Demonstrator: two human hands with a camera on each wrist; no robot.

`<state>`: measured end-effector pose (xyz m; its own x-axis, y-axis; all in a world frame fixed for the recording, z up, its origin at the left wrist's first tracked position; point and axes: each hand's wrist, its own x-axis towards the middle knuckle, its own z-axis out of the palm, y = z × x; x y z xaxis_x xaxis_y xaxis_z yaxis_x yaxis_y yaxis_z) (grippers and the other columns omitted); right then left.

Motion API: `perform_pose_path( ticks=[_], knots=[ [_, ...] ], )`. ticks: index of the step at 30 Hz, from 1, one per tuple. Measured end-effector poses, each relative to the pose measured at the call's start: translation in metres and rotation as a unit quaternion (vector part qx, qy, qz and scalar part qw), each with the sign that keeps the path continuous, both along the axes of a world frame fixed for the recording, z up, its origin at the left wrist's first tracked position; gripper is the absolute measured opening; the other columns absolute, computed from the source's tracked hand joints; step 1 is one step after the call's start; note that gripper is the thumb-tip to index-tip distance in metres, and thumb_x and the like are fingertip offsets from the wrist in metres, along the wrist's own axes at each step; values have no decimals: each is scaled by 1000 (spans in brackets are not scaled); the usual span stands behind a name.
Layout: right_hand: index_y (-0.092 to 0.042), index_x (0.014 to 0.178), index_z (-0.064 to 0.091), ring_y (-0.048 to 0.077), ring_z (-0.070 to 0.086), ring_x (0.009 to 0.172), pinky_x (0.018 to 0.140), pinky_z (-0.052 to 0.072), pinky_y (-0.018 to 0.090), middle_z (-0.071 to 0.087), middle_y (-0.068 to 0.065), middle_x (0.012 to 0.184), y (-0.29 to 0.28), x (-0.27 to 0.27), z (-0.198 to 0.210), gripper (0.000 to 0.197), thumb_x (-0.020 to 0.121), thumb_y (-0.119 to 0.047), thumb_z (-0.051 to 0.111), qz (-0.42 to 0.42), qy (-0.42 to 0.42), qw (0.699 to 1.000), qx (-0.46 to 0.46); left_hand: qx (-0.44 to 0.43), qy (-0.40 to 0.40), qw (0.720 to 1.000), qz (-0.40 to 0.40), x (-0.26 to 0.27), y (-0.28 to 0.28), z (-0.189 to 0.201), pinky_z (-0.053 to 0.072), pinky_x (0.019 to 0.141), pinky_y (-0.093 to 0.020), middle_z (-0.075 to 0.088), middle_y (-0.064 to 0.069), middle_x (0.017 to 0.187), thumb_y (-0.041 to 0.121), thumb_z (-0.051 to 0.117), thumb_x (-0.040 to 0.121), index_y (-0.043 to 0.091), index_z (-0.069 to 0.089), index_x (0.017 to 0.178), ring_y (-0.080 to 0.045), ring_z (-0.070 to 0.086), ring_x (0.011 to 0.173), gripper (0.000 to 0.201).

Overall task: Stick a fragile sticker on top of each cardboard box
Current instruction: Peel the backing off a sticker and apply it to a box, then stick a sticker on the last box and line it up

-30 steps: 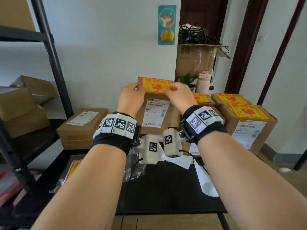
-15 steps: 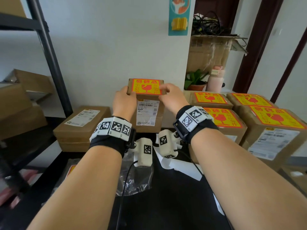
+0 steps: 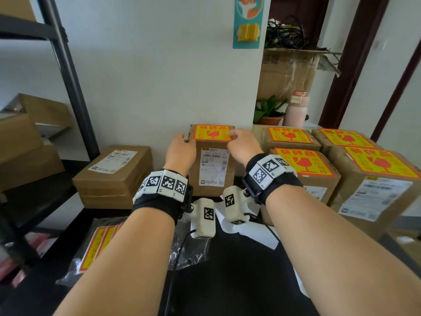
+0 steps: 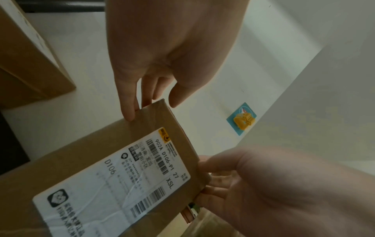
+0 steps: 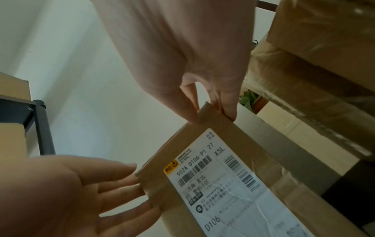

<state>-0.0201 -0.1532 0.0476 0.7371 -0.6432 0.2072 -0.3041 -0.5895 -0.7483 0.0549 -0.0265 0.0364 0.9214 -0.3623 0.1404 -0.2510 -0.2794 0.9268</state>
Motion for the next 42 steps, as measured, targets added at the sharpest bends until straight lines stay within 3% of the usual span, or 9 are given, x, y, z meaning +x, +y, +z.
perform_pose_path(
  ticks=[3,8,11,18,25,29,34,39,42],
  knots=[
    [-7,134,54,29,53,121,100,43,36,51,15,137,-5,-6,1,43,92,-3,46,-46,10,998,-29,-22,21,999,-20,-8,-8,1,43,103,-40,51,-11,137,21,43,101,13,34,144,-27,53,120,45],
    [1,122,60,36,53,117,100,46,46,57,21,127,-11,-16,0,37,89,1,45,-77,3,996,-55,-3,17,998,-58,-19,-17,1,35,85,-28,53,-9,134,15,42,100,13,39,139,-20,51,112,40],
    [0,122,60,36,50,120,101,44,47,54,20,130,-11,-22,0,37,89,1,44,-85,-11,995,-60,19,13,997,-79,-23,-22,0,31,88,-24,49,-10,141,14,41,100,12,37,142,-22,48,124,42],
    [-11,133,57,27,47,128,107,41,38,51,12,140,-2,-32,6,45,91,-1,44,-60,-70,993,-73,49,-5,997,-63,-26,-6,8,30,108,-33,35,-12,153,15,38,102,12,24,151,-27,36,138,52],
    [-16,123,63,20,56,117,93,43,25,60,3,128,44,-16,20,35,93,-8,48,14,-107,991,-81,106,-50,993,29,10,54,9,37,100,-35,44,-14,145,11,42,99,14,36,146,-31,46,128,48],
    [-12,129,57,21,55,118,87,39,23,58,6,130,81,5,20,37,94,-8,48,60,-70,993,-74,170,-13,984,59,36,102,11,32,112,-40,39,-17,148,7,45,99,8,36,146,-33,41,134,48],
    [-4,137,49,28,50,127,101,39,30,52,13,140,127,37,6,40,98,-14,48,116,42,992,-34,284,-39,952,109,63,148,5,41,104,-40,49,-20,138,4,43,96,-1,49,135,-36,48,126,40],
    [-4,119,57,27,58,100,78,39,28,59,12,110,166,69,-19,32,102,-28,45,182,117,976,-5,319,-3,933,165,86,174,-20,39,101,-41,45,-20,141,11,40,96,0,46,138,-37,45,127,44],
    [4,126,56,33,58,114,82,40,29,60,19,127,178,90,-34,45,103,-32,42,194,160,968,8,349,13,920,179,94,180,-31,36,104,-43,41,-19,143,12,41,97,2,44,138,-37,41,130,43]
  ],
)
